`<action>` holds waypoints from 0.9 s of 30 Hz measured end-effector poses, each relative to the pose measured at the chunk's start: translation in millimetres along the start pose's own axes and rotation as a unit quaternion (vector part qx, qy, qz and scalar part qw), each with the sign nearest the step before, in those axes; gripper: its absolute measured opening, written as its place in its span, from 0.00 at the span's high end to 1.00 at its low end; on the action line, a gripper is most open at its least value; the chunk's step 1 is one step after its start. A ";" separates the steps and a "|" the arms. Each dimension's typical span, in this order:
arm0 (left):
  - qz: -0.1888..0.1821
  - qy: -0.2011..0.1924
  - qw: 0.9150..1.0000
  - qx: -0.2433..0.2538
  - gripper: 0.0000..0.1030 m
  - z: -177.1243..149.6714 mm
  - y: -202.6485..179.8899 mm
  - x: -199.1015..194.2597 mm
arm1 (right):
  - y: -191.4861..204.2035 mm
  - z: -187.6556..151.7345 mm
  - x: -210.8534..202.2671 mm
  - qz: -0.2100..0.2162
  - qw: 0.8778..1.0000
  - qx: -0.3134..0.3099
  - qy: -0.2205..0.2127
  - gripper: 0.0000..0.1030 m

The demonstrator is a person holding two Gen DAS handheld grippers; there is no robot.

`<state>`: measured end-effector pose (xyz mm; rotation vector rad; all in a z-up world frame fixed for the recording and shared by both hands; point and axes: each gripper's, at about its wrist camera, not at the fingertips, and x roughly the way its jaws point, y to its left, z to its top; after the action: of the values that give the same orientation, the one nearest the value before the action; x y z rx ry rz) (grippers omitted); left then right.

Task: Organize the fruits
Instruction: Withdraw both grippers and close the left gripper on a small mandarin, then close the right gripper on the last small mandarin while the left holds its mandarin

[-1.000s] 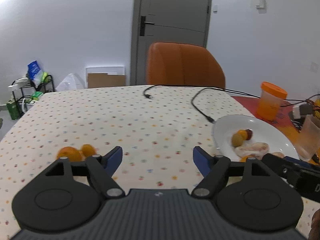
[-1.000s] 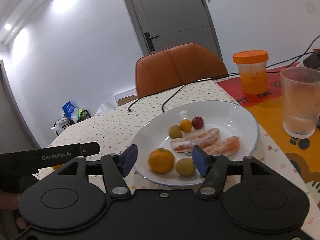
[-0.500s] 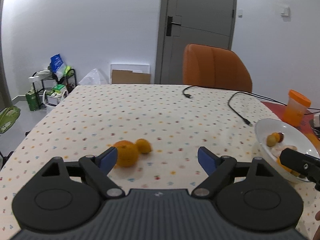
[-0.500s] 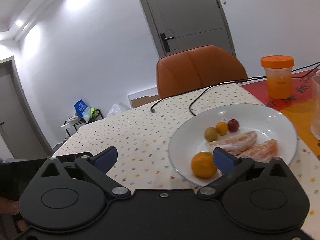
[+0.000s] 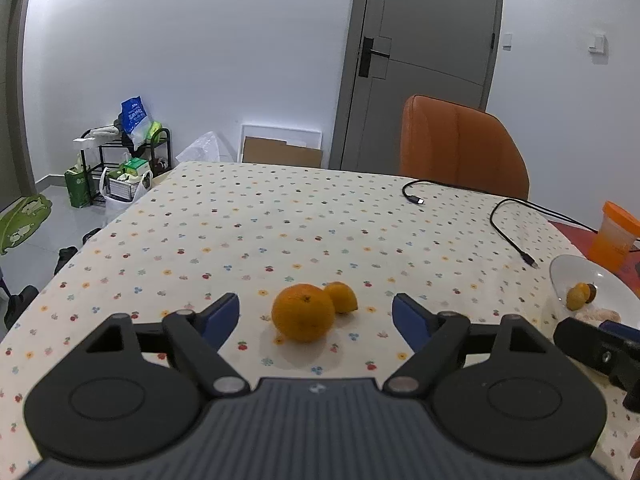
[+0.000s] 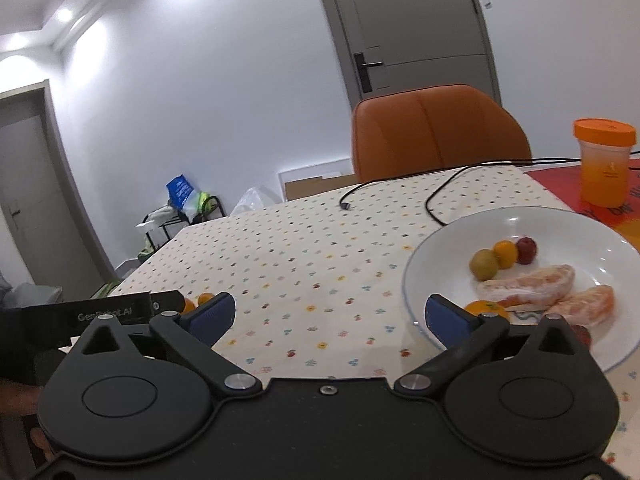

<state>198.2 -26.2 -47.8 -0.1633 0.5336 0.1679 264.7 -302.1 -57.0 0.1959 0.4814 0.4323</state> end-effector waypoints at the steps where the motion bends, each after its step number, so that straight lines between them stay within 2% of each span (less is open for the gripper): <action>1: 0.001 0.001 1.000 -0.002 0.22 0.1 1.4 2.1 | 2.3 0.1 2.2 0.002 1.000 -0.002 0.002 0.02; 12: -0.005 0.029 0.999 -0.029 0.47 -2.3 15.4 28.8 | 12.6 0.3 36.9 0.031 0.999 -0.001 0.045 0.24; 16: -0.017 0.035 0.999 -0.034 0.61 -3.0 18.6 35.0 | 18.8 2.9 50.1 0.039 0.997 -0.005 0.060 0.26; 19: -0.018 0.036 0.999 -0.022 0.61 -1.8 20.0 34.1 | 25.3 5.2 58.1 0.044 0.997 -0.013 0.067 0.27; 27: 0.002 0.036 0.998 -0.043 0.62 3.3 49.1 30.2 | 50.3 7.0 81.7 0.063 0.994 -0.035 0.087 0.34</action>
<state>215.6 25.7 -66.1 -0.2530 0.5978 0.1890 315.5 -221.4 -69.8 0.1217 0.6251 0.5922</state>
